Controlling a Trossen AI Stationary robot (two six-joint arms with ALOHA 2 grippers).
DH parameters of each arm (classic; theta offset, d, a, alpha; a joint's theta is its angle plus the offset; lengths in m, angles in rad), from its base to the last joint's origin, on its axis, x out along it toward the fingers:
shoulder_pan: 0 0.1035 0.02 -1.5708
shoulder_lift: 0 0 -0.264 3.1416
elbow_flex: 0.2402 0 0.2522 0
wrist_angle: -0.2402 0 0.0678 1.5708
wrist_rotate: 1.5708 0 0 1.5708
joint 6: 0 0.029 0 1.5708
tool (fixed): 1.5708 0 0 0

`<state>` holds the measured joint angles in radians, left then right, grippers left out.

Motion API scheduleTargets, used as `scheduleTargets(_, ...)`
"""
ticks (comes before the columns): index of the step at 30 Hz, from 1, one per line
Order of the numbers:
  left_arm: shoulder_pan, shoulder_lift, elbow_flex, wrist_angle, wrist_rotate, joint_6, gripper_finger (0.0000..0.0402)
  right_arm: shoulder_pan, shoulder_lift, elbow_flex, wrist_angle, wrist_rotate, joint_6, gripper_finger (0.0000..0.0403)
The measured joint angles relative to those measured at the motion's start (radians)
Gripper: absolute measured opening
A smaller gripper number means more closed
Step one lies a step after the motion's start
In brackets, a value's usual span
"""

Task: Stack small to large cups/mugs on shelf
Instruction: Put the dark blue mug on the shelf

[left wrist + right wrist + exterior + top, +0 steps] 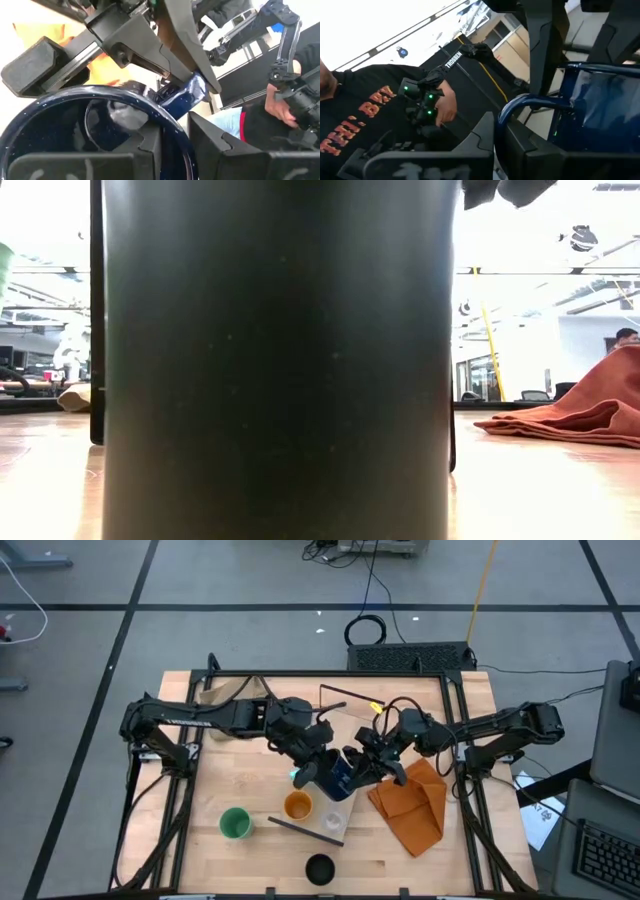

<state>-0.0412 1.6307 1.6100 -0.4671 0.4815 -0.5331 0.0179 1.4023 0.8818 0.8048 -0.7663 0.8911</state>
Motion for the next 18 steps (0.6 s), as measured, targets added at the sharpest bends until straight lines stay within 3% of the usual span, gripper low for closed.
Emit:
scheduleTargets(9, 0.053, -0.095, 0.003, 0.073, -0.002, -0.042, 0.0087, -0.013, -0.075, -0.004, -0.219, 0.007, -0.184, 0.0003)
scheduleTargets(14, 0.078, -0.147, 0.004, 0.187, -0.018, -0.047, 0.0087, -0.017, -0.125, -0.002, -0.41, 0.072, -0.362, 0.0003)
scheduleTargets(18, 0.103, -0.2, 0.004, 0.206, -0.046, -0.041, 0.0088, -0.012, -0.142, -0.004, -0.421, 0.095, -0.458, 0.0003)
